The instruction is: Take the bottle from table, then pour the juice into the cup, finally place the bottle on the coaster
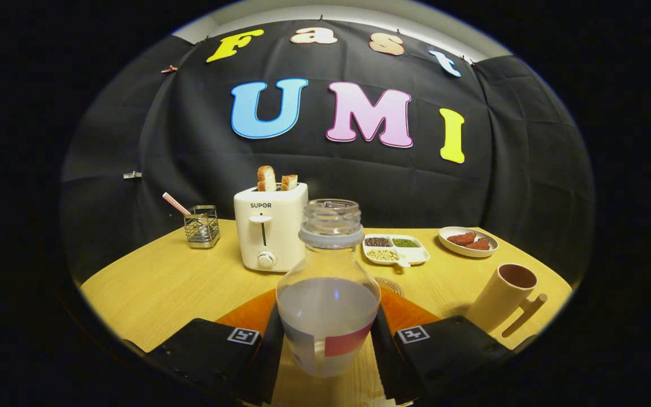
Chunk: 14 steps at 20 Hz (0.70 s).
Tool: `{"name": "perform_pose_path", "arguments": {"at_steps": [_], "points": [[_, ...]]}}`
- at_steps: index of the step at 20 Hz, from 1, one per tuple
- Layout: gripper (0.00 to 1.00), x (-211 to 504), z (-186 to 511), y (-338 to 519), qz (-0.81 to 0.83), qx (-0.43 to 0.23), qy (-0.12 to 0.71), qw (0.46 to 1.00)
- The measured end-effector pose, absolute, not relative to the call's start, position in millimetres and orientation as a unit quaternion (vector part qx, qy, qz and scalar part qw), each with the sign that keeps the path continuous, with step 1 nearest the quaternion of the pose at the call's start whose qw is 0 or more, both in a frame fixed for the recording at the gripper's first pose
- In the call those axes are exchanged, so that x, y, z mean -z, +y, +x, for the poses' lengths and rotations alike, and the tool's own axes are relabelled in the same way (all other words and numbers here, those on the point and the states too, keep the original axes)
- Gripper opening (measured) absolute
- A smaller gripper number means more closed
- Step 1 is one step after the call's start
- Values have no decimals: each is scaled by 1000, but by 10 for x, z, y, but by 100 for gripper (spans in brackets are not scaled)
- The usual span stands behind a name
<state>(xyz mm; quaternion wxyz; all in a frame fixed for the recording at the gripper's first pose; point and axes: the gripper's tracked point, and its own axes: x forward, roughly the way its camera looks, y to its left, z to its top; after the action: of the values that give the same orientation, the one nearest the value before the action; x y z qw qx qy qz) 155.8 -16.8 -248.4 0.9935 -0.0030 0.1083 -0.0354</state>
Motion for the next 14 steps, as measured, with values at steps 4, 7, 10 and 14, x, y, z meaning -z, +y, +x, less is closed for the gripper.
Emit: {"name": "perform_pose_path", "arguments": {"at_steps": [4, 7, 10, 14], "points": [[73, 2194, 1465, -326, 14, 48, 94, 994], [73, 2054, 1424, -364, 48, 34, 107, 993], [73, 1839, 1351, -458, 64, 29, 114, 991], [73, 1529, 1303, -572, 154, 32, 107, 982]]}}
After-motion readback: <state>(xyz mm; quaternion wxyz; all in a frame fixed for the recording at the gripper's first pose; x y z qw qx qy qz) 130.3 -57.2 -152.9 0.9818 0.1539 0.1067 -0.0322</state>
